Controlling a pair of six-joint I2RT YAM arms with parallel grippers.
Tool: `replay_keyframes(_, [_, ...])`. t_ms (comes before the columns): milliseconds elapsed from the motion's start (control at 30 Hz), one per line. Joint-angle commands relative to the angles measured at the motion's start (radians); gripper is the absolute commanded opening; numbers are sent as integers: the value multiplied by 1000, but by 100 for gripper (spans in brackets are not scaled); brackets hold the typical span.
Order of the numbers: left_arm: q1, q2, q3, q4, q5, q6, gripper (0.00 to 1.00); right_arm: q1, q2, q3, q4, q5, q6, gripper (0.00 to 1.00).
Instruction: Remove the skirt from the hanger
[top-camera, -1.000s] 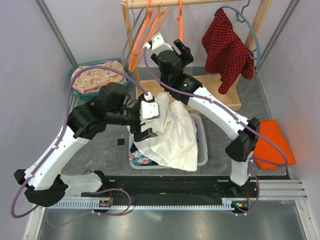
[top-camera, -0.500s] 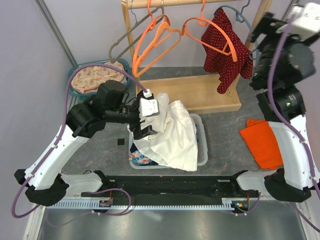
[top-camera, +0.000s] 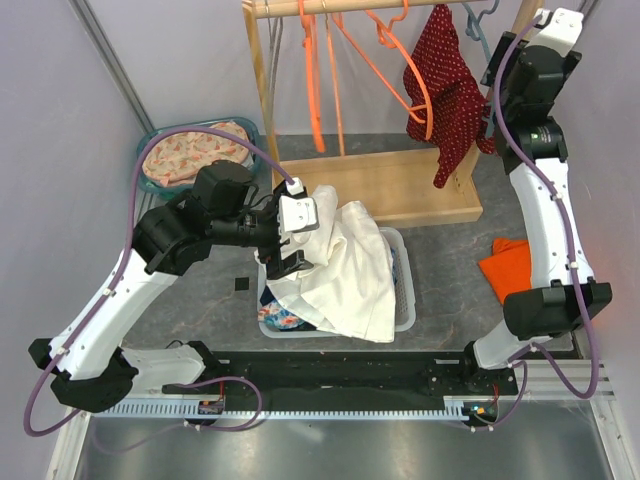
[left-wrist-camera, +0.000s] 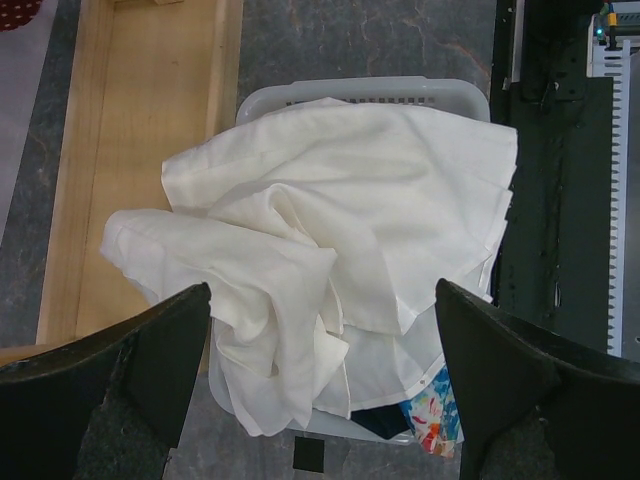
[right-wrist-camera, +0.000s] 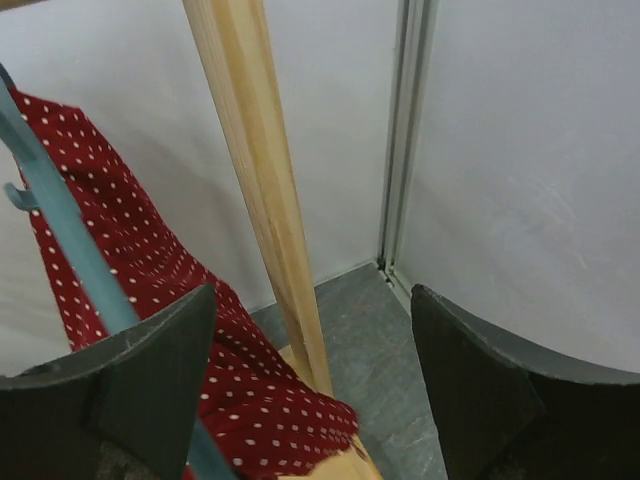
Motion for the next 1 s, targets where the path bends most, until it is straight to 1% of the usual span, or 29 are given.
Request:
replay_keyframes(0, [6, -11, 4, -2, 10, -23, 100, -56, -42, 12, -6, -213, 118, 82])
replay_keyframes(33, [6, -10, 4, -2, 10, -25, 100, -63, -45, 7, -8, -261, 130, 80])
replay_keyframes(100, [6, -8, 1, -1, 11, -18, 100, -70, -47, -2, -11, -296, 156, 76])
replay_keyframes(167, [6, -5, -2, 2, 14, -20, 100, -70, -51, -10, -12, -326, 162, 76])
replay_keyframes(333, [6, -11, -9, 4, 14, -18, 100, -69, -41, 7, -20, -375, 168, 79])
replay_keyframes(400, [6, -11, -9, 4, 11, -15, 100, -69, -28, 36, -29, -389, 175, 82])
replay_keyframes(433, [6, -13, -9, 2, 13, -17, 100, -70, -8, 67, -48, -392, 175, 82])
replay_keyframes(500, [6, -16, -9, 4, 8, -17, 99, -69, 15, 98, -69, -386, 184, 78])
replay_keyframes(567, [8, -19, -10, 4, 7, -17, 100, -69, 25, 118, -91, -391, 194, 77])
replay_keyframes(667, [8, -17, -15, 4, 8, -15, 100, -69, 48, 138, -115, -429, 213, 80])
replay_keyframes(833, [8, -17, -29, 2, 13, -11, 100, -69, 38, 125, -97, -446, 253, 80])
replay_keyframes(867, [8, -19, -33, 2, 14, -9, 100, -70, 38, 128, -97, -443, 273, 82])
replay_keyframes(967, [8, -14, -39, 4, 11, -5, 100, -70, 22, 121, -65, -457, 331, 82])
